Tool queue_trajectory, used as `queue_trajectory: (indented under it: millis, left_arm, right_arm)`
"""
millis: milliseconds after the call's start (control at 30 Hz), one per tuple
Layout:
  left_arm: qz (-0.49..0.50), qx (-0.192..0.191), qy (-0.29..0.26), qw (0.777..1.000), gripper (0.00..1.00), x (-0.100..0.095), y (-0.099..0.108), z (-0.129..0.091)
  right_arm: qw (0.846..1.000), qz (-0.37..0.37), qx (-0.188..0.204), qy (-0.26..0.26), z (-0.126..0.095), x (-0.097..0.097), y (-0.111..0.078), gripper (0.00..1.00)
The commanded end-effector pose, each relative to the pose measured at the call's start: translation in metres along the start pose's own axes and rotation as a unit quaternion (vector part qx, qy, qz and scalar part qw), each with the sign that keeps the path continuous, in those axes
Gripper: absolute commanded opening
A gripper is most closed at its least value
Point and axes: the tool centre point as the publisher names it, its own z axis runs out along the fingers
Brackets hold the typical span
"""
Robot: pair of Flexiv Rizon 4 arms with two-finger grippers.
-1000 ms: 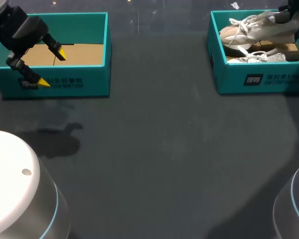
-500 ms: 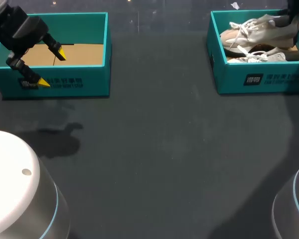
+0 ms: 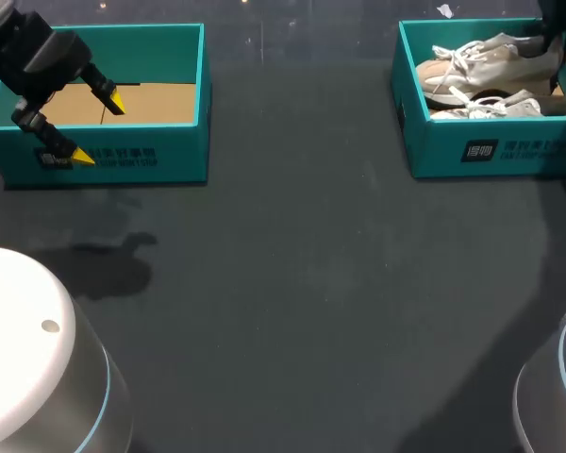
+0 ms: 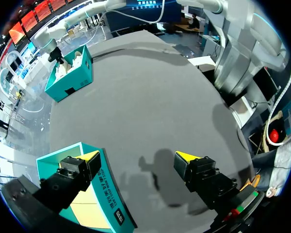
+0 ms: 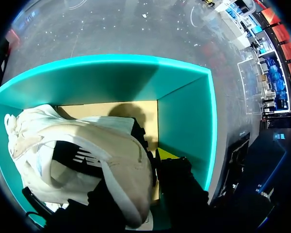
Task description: Take the shoe out of the shoebox, open the shoe tongue, remove and reinsert the insole, then place the shoe into the shoebox
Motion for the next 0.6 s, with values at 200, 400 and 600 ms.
queue_trajectory:
  millis: [200,400,600]
  left_arm:
    - [0.000,-0.001,0.001,1.000,1.00,-0.0004,0.0002,-0.0003]
    - [0.000,-0.001,0.001,1.000,1.00,-0.0004,0.0002,-0.0003]
    - [0.000,-0.001,0.001,1.000,1.00,-0.0004,0.0002,-0.0003]
  right_arm:
    - [1.000,-0.004,0.004,0.010,0.0069,0.0010,0.0033,0.00]
    - [1.000,-0.008,0.006,0.011,0.0108,0.0018,0.0029,0.00]
    - [1.000,-0.014,0.003,0.007,0.0124,0.0024,0.0026,0.15]
